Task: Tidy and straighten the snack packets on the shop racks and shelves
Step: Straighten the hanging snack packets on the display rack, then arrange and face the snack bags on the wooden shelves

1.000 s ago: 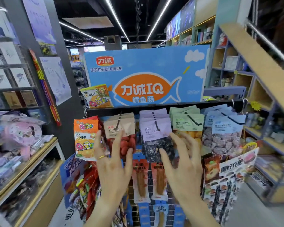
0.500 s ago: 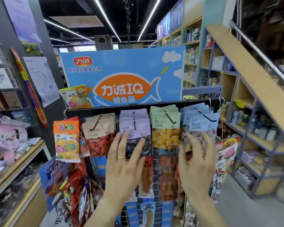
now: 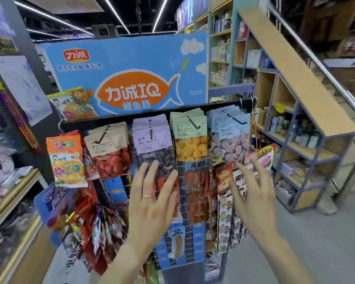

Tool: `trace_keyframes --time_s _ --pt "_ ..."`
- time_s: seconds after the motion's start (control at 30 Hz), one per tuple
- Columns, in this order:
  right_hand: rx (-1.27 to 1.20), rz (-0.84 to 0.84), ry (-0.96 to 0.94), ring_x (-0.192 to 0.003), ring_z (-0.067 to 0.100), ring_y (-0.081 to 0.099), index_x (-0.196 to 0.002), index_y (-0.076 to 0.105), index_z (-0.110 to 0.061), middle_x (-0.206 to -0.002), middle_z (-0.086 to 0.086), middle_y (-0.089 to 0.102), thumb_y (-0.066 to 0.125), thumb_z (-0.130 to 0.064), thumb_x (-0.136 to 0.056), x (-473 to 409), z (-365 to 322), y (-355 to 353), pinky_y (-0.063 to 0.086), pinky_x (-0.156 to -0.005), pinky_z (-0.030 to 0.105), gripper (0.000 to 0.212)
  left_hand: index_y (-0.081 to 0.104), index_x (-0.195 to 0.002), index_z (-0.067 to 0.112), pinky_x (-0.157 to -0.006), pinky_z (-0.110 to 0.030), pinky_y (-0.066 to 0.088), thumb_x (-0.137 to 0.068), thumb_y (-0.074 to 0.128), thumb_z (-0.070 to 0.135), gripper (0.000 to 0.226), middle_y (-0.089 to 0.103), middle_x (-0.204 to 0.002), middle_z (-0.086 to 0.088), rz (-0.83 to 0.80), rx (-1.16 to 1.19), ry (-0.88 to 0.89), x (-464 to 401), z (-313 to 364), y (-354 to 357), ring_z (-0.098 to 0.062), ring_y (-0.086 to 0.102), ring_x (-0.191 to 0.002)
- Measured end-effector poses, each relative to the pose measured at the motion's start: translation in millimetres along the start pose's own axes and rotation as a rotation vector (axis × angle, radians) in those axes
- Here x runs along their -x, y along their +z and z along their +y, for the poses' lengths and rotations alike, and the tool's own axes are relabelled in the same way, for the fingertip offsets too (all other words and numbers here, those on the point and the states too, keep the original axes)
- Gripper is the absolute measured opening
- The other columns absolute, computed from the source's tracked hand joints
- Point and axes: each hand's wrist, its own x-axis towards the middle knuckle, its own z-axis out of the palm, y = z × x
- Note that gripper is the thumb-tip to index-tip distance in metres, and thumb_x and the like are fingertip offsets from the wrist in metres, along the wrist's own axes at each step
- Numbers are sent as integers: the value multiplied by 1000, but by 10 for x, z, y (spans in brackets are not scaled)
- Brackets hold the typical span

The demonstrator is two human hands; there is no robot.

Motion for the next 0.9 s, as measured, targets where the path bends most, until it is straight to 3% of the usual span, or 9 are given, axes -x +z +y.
trace_keyframes --time_s 0.1,0.17,0.27,0.37,0.43,0.5,0.6,0.7,0.9 --pt "36 -96 134 -125 35 53 -135 62 -20 -141 11 51 75 -24 -89 668 369 -103 49 -99 46 47 67 -136 17 -115 -56 40 -95 70 20 42 53 -149 -18 -151 125 203 570 86 99 -38 48 -141" --pt "104 -190 276 -117 36 58 -135 61 -24 -132 9 55 75 -27 -88 1246 645 -176 51 -93 45 49 70 -130 18 -112 -53 43 -95 69 20 35 58 -143 -14 -298 211 239 995 116 227 -35 55 -133" --pt "176 -360 524 -114 40 61 -130 64 -18 -123 10 61 79 -23 -86 2179 934 -317 52 -92 48 47 67 -128 24 -100 -45 52 -100 57 34 32 62 -132 -7 -617 281 160 1689 121 489 -31 62 -118" --pt "237 -588 809 -116 39 60 -135 62 -18 -132 14 58 72 -31 -93 2966 1048 -532 48 -93 43 45 67 -125 34 -85 -38 58 -103 37 52 42 66 -123 3 -975 272 83 2426 106 761 -25 69 -104" --pt "263 -690 951 -119 34 59 -140 57 -23 -136 12 54 65 -40 -97 3378 1118 -661 46 -96 39 47 70 -116 35 -73 -36 62 -101 34 56 45 72 -115 3 -1180 251 67 2817 146 928 -24 74 -93" --pt "301 -765 1053 -118 31 59 -142 52 -28 -136 9 53 60 -47 -97 3726 1179 -770 47 -97 37 49 69 -115 34 -78 -37 62 -95 30 59 50 74 -115 1 -1314 265 88 2901 318 999 -26 74 -99" --pt "332 -832 1165 -110 26 63 -142 48 -32 -131 6 54 58 -50 -97 4119 1259 -937 47 -94 34 49 61 -128 32 -93 -37 51 -96 16 63 64 67 -125 -1 -1503 302 153 2643 728 1046 -26 65 -115" --pt "369 -849 1261 -111 25 64 -141 48 -34 -126 4 55 60 -47 -96 4349 1384 -1098 47 -95 31 49 60 -131 27 -96 -36 49 -107 34 50 42 65 -129 -4 -1574 400 158 2346 1149 1222 -27 62 -120" --pt "377 -786 1397 -111 28 63 -140 51 -32 -112 1 50 64 -47 -93 4473 1908 -1419 49 -96 33 52 59 -133 22 -92 -35 48 -110 36 42 38 62 -134 -5 -1522 471 244 1774 2024 1688 -28 60 -121"
